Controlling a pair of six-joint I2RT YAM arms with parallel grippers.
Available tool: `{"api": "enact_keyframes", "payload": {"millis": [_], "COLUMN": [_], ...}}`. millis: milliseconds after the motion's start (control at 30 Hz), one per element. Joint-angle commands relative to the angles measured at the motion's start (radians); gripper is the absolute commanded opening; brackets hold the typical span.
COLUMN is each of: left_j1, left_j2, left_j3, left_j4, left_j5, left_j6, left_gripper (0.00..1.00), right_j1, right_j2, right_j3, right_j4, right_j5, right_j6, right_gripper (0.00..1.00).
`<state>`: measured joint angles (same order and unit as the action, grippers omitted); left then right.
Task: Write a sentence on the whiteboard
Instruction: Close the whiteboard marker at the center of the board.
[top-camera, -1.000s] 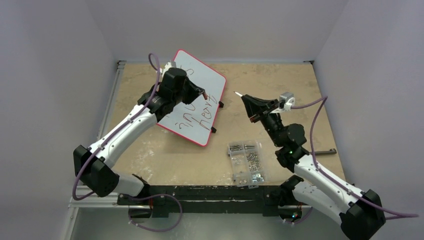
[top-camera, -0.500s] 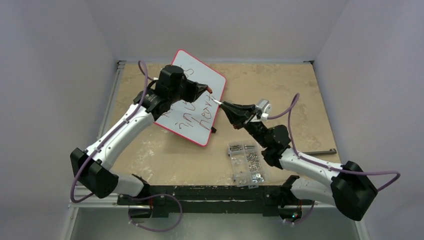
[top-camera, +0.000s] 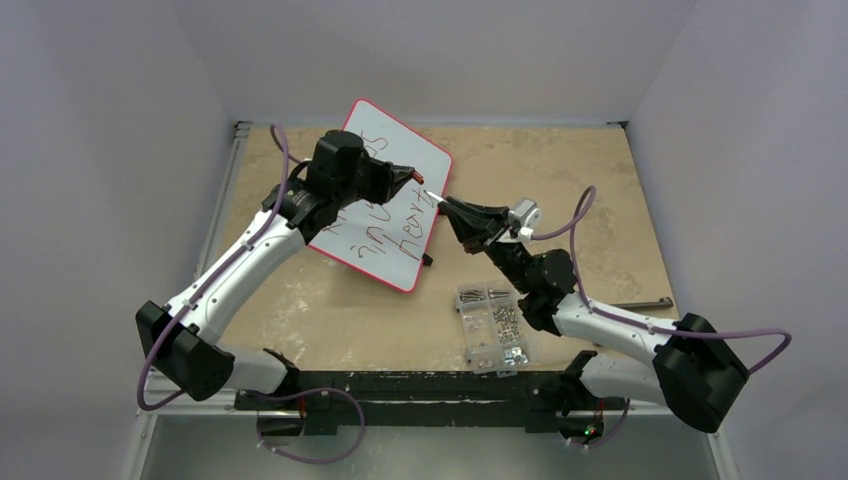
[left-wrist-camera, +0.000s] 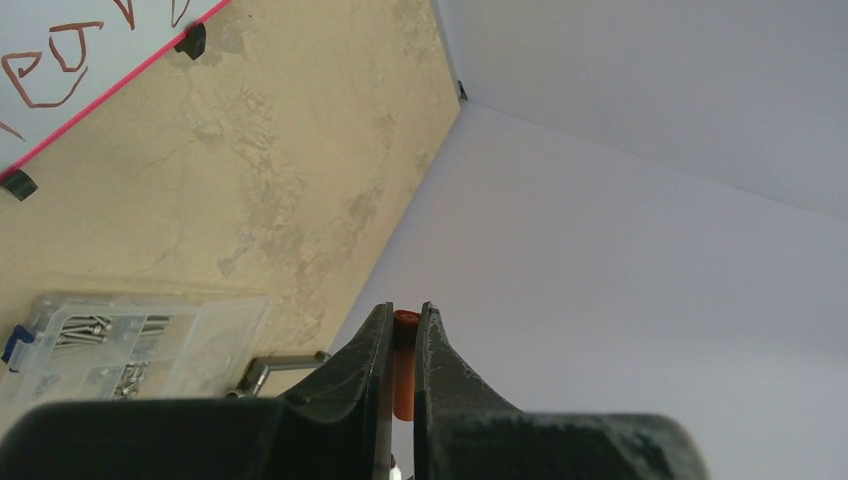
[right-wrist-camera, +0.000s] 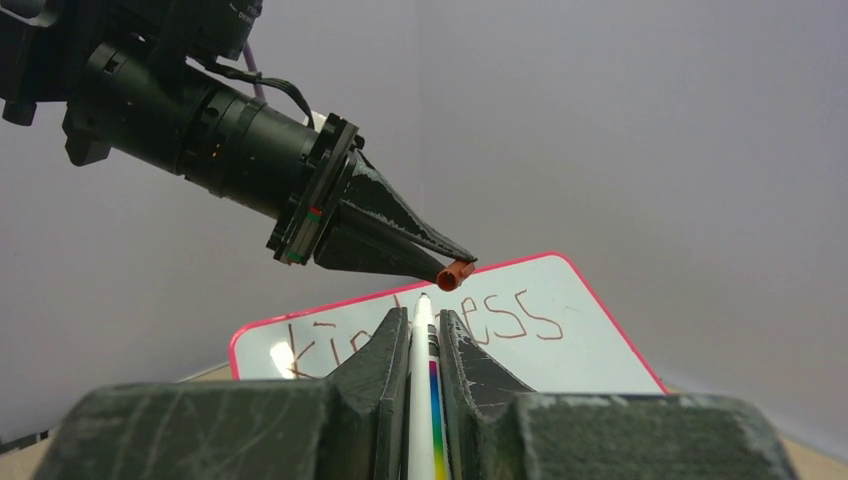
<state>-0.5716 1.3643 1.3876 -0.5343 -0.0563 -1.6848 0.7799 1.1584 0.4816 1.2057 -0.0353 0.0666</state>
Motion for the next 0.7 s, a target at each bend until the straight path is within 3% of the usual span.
{"api": "enact_keyframes", "payload": {"millis": [0, 667], "left_j1": [0.006, 0.006], "left_j2": [-0.02, -0.023], "left_j3": [-0.002, -0.016], "left_j4": [0.016, 0.037], "left_j5": [0.01, 0.039], "left_j6": [-0.014, -0.024], "left_gripper": [0.0, 0.0], "right_j1": [0.009, 0.012], "right_j2": [0.0, 0.067], "right_j3": [0.046, 0.079], "right_j4": [0.08, 0.086], "right_j5": [0.053, 0.084], "right_j6": [-0.031, -0.011], "right_gripper": [0.0, 0.0]}}
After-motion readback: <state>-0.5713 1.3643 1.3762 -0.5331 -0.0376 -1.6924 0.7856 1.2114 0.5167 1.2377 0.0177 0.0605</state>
